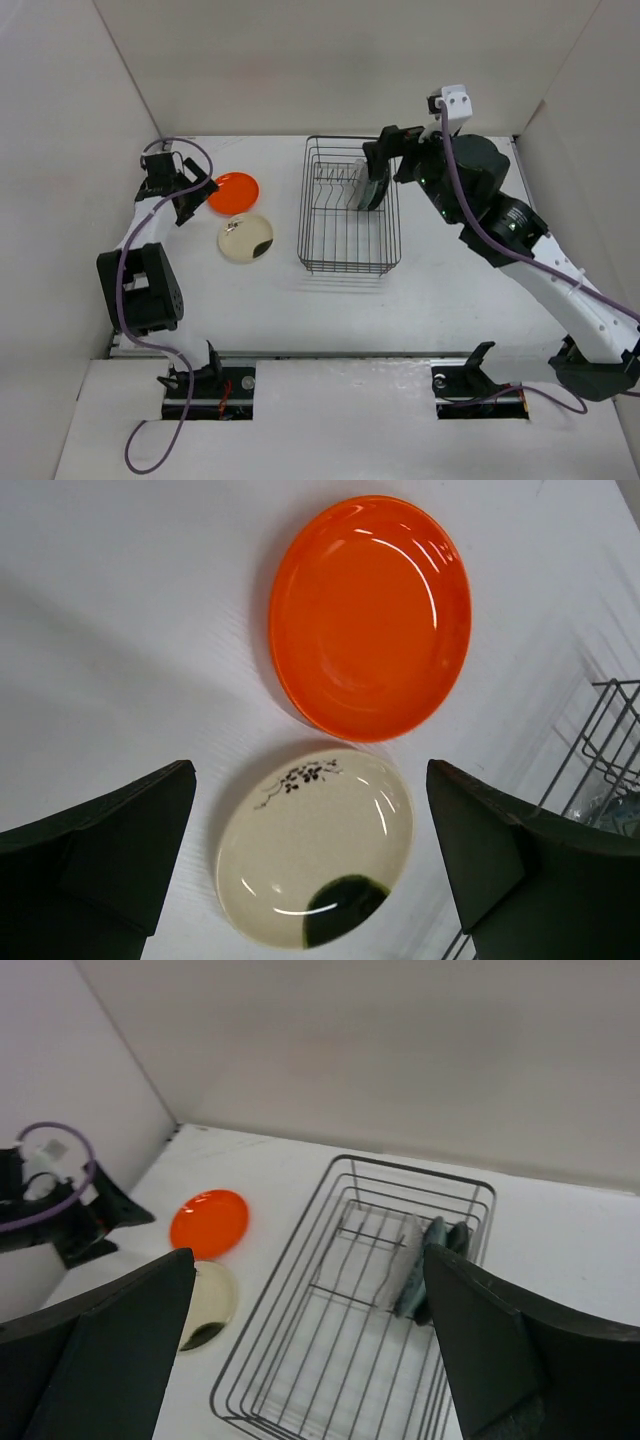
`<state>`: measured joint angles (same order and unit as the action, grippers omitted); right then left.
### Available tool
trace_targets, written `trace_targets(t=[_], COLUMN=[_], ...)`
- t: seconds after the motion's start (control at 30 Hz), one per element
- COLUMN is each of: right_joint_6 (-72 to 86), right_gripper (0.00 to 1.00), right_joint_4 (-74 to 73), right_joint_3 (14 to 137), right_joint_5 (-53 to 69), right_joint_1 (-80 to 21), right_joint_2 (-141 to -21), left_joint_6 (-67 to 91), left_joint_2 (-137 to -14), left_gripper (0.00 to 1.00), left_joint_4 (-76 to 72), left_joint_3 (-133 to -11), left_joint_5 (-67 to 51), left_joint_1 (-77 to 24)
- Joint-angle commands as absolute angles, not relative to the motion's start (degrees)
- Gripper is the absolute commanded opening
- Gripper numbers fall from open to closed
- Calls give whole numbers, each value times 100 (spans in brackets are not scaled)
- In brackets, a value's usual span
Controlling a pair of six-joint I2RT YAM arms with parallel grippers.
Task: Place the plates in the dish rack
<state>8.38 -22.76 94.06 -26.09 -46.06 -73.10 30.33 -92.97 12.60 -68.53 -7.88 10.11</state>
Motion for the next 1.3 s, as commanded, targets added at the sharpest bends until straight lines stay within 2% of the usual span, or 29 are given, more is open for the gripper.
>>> trace_targets(t=[0.0, 0.23, 0.43, 0.53, 0.63, 0.93, 0.97, 1.03, 1.13, 1.27], right_joint_6=[940, 940, 993, 1045, 1099, 1266, 1266, 1266, 1266, 1266], right_gripper=[100, 100, 100, 100, 100, 100, 100, 100, 99, 99], right_joint_4=[-1988, -1793, -1793, -1793, -1740, -1740, -1740, -1740, -1740, -1792], right_joint_3=[8695, 8174, 8174, 8174, 8174, 8235, 8235, 8235, 8235, 8358], right_joint_5=[-1715, -1020, -800, -800, -739, -738, -686, -686, -686, -686], right_joint_1=[-4685, -4877, -4931, -4931, -4931, -4931, -4931, -4931, -4931, -4931], right_joint_2=[-7280, -6488, -6284, -6231, -6179, -6231, -6284, -6284, -6284, -6337], left_joint_6=[3199, 3357, 3507, 3559, 3560, 3560, 3560, 3560, 3455, 3331], left_joint_2=[-9517, -10440, -11224, -11504, -11557, -11750, -11751, -11751, -11812, -11926], left_gripper=[100, 99, 86, 71, 67, 66, 60, 58, 48, 47], left_joint_4=[406, -377, -606, -615, -668, -475, -422, -422, -273, -123], left_joint_3=[-6899, -6864, -7014, -7084, -7137, -7427, -7488, -7488, -7619, -7752], left_joint_5=[-1608, -1512, -1723, -1863, -1916, -1986, -1986, -1986, -1986, -1986], left_joint_1=[1046, 1204, 1512, 1625, 1626, 1626, 1626, 1626, 1573, 1433])
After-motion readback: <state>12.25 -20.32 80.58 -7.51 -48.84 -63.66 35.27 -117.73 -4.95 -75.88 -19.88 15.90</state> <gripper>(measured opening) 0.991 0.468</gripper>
